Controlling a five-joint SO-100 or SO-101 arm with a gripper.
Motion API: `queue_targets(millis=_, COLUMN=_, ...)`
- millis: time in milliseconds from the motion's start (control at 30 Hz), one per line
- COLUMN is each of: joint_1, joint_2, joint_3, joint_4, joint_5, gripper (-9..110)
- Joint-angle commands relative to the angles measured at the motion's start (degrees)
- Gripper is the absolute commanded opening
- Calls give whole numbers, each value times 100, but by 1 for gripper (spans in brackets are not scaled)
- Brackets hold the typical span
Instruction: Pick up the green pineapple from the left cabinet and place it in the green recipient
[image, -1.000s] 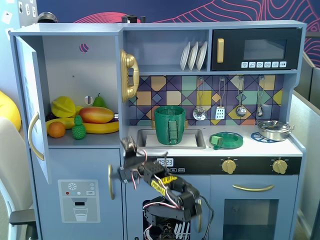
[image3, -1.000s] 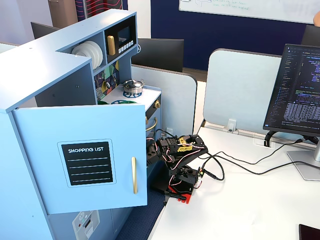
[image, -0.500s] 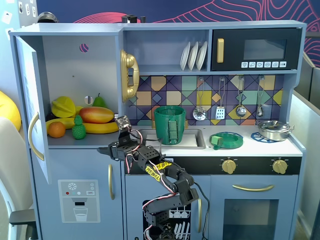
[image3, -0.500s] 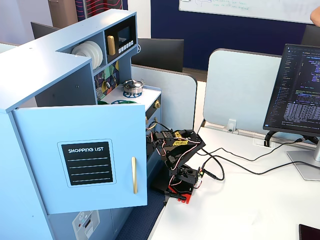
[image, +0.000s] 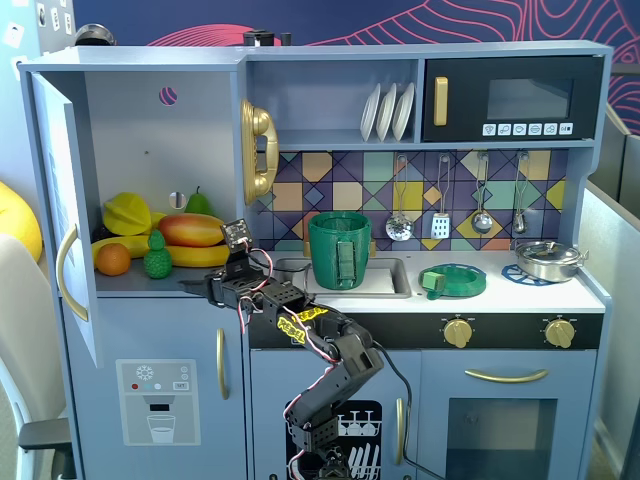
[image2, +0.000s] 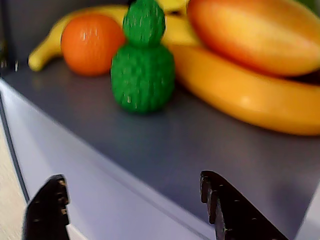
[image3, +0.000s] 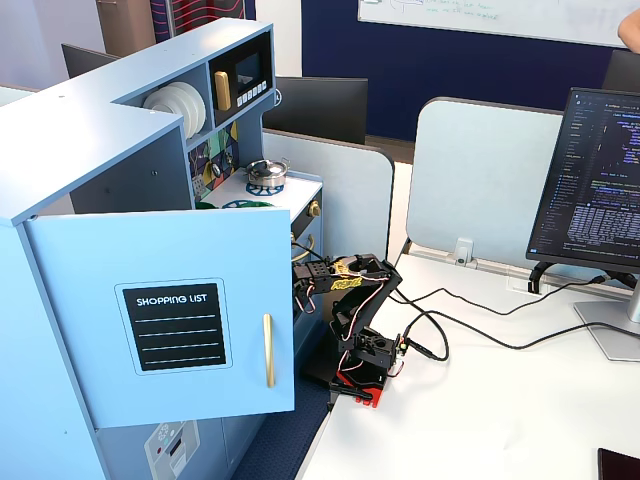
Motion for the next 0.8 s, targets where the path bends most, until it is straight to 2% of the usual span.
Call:
queue_targets(millis=0, joint_1=-70, joint_2=-308, joint_3=-580, joint_4=-598, joint_5=141, gripper=30)
queue_targets(millis=600, joint_1=79, joint_2=-2013, joint_3=-1670, joint_4=-1696, joint_5=431, gripper=43)
queue_targets(millis=767, joint_1=88, joint_2=-2399, joint_3=-1942, joint_4=-1819, joint_5=422, gripper=43)
